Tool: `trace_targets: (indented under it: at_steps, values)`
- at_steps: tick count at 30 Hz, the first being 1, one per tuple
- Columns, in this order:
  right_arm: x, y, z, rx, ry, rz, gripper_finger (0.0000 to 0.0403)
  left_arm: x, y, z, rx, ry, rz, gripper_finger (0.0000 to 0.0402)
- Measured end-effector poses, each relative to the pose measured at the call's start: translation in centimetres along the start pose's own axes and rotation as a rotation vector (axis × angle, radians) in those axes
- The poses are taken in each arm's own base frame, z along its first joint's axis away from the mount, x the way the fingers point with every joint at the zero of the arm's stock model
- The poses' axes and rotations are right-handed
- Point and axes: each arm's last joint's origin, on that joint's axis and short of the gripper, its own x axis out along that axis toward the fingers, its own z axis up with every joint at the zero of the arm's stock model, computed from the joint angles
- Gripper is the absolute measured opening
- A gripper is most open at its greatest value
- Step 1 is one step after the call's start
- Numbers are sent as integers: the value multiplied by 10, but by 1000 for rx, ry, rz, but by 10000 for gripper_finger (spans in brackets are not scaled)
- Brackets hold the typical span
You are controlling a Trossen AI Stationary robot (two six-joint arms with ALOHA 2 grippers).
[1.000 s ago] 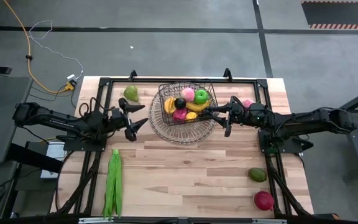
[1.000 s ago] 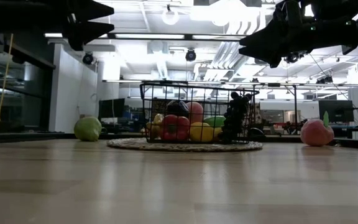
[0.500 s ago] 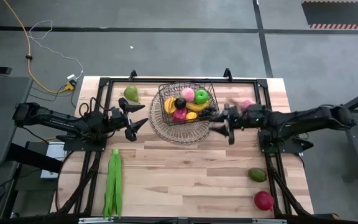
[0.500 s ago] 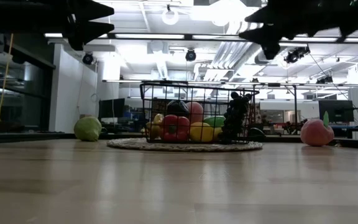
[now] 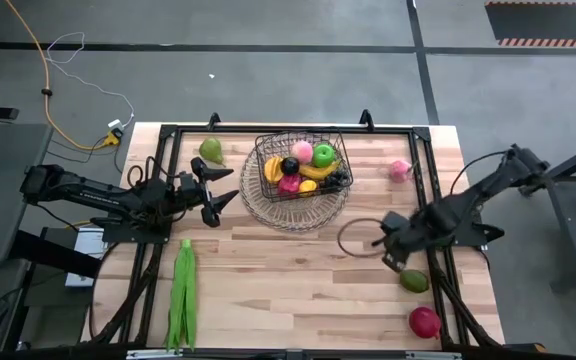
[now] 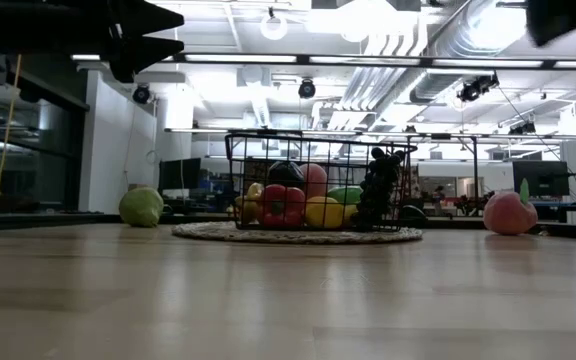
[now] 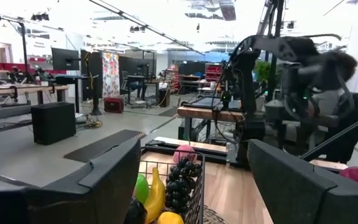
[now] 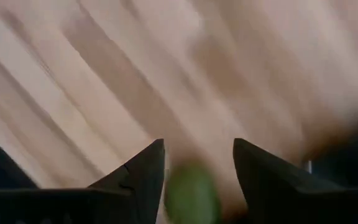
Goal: Build produce basket
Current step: Put the green lime into the wire basket
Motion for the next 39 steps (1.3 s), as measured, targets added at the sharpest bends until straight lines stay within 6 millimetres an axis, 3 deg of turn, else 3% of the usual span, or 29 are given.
trace_targets:
  at_steps: [3, 13, 20, 28, 39]
  values:
    - [7, 7, -16, 90, 151, -60, 181, 0, 0, 0, -5, 3, 0, 287]
    - [53, 25, -45, 159, 386, -142, 181, 0, 0, 0, -5, 4, 0, 287]
    - [69, 29, -49, 140, 389, -136, 181, 0, 0, 0, -5, 4, -1, 287]
    - [88, 20, -54, 169, 474, -222, 181, 0, 0, 0, -6, 4, 0, 287]
    - [91, 18, -53, 210, 427, -249, 181, 0, 0, 0, -6, 4, -1, 287]
